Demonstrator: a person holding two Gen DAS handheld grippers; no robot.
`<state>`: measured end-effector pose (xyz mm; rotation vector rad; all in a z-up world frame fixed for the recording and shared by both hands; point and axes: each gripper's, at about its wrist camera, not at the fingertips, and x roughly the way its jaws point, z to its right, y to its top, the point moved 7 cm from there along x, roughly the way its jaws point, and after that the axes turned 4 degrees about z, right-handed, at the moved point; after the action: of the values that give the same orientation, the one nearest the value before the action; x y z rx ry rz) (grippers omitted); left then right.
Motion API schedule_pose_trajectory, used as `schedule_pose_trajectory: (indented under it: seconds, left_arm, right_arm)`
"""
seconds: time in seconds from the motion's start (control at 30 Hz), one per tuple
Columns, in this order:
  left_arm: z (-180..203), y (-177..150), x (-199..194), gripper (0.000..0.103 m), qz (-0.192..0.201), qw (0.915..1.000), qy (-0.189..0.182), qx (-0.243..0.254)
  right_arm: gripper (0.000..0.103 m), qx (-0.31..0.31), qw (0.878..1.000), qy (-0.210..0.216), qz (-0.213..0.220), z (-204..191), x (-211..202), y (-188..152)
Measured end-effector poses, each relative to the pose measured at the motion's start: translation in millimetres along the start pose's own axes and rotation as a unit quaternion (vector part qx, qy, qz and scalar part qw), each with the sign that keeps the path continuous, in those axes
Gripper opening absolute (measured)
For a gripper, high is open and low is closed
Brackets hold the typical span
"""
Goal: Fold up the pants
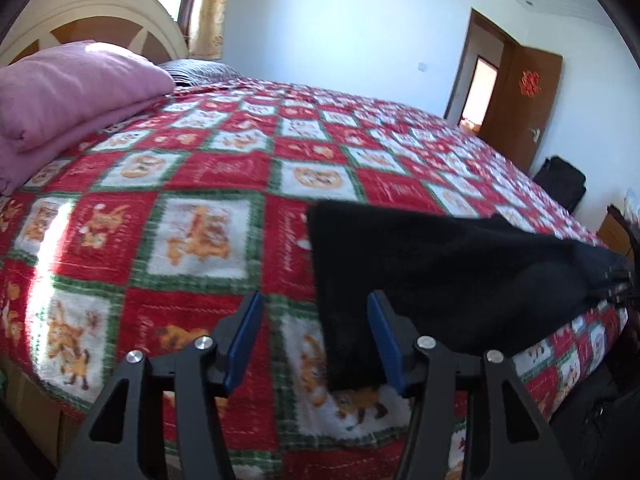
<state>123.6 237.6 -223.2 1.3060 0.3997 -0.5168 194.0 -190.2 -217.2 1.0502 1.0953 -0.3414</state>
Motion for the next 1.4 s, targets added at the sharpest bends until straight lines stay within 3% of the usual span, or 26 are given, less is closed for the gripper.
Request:
schedule_pose_trajectory:
  seconds: [0.1, 0.23, 0.37, 0.47, 0.57, 0.6, 0.7, 0.8, 0.87, 1.13, 1.3, 1.33, 1.4]
  left_arm:
    - [-2, 17, 3, 0.057, 0.010, 0.9998, -0.007, -0.014]
    - [7, 32, 26, 0.056, -0.011, 0.9997, -0.018, -0.012]
    - [14, 37, 56, 0.040, -0.045, 0.9987, -0.019, -0.016]
    - [18, 42, 63, 0.034, -0.046, 0.9986, -0.021, -0.016]
    - [20, 46, 65, 0.015, -0.047, 0.9989, -0.007, -0.003]
    - [19, 47, 64, 0.014, -0.045, 0.9990, -0.003, -0.005]
    - [12, 49, 67, 0.014, -0.046, 0.9987, 0.003, -0.021]
    - [8, 47, 71, 0.014, -0.043, 0.9987, 0.003, -0.028]
    - [5, 47, 72, 0.014, -0.037, 0.9986, 0.000, -0.037]
    - [-5, 46, 73, 0.027, -0.010, 0.9971, 0.009, -0.075]
    - [1, 60, 42, 0.027, 0.032, 0.9977, 0.051, -0.032]
    - [6, 63, 30, 0.030, 0.044, 0.9973, 0.056, -0.016]
    - [14, 66, 13, 0.049, 0.061, 0.9964, 0.058, 0.001]
  right_arm:
    - [0.047, -0.023, 1.000, -0.004, -0.008, -4, -11, -9]
    - [0.047, -0.005, 0.999, -0.003, 0.050, -4, -26, 15]
    - [0.047, 0.000, 0.997, 0.009, 0.076, -13, -14, 43]
    - [0.047, -0.028, 0.997, 0.010, 0.075, -26, 0, 52]
    - [0.053, -0.043, 0.997, 0.024, 0.066, -33, 12, 55]
    - [0.053, -0.046, 0.997, 0.030, 0.063, -36, 15, 55]
    - [0.049, -0.061, 0.997, 0.033, 0.043, -44, 25, 49]
    - [0.021, -0.075, 0.996, 0.035, 0.040, -52, 24, 43]
    - [0.014, -0.079, 0.996, 0.040, 0.030, -57, 22, 37]
    - [0.014, -0.082, 0.996, 0.036, 0.004, -64, 21, 16]
    - [0.014, -0.084, 0.995, 0.050, 0.006, -65, 10, 28]
    - [0.014, -0.072, 0.996, 0.058, 0.018, -63, 5, 36]
    - [0.016, -0.032, 0.994, 0.093, 0.051, -57, -8, 61]
